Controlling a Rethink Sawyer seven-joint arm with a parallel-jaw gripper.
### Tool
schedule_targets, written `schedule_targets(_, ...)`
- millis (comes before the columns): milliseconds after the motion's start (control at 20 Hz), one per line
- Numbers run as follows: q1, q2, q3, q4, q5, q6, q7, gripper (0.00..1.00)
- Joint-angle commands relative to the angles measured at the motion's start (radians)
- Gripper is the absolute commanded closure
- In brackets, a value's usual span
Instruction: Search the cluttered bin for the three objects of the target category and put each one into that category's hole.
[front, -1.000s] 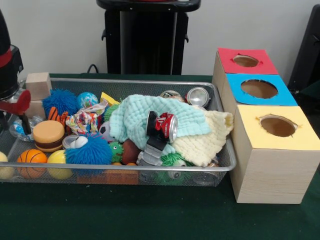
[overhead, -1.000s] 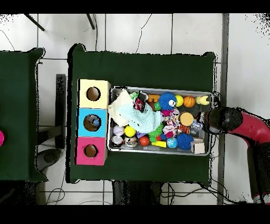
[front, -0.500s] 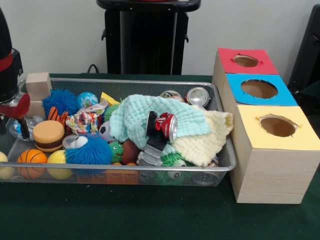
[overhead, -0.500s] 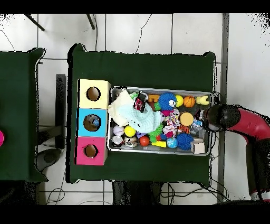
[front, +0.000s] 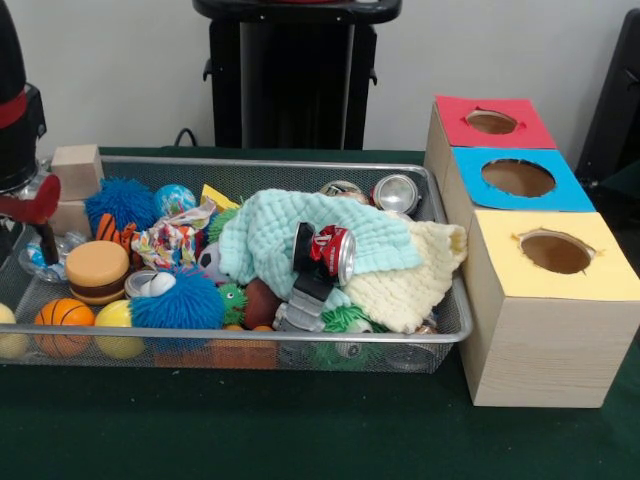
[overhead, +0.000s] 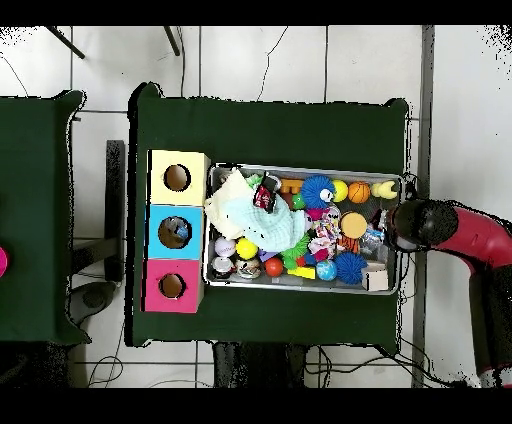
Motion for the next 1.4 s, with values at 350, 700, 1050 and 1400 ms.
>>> schedule_targets(350,0.011,0.006,0.022,0.006,-0.074,0.046,-0.229,0.00)
schedule_targets(700,0.026,0.120,0.031,-0.056,-0.090,-0.060,-0.167,0.00)
schedule_targets(1050,0.066,0.106,-0.060,0.002,-0.039,-0.180,0.169,0.00)
schedule_targets(1400,0.108,0.057,-0.145,0.045,0.065,-0.133,0.280,0.00)
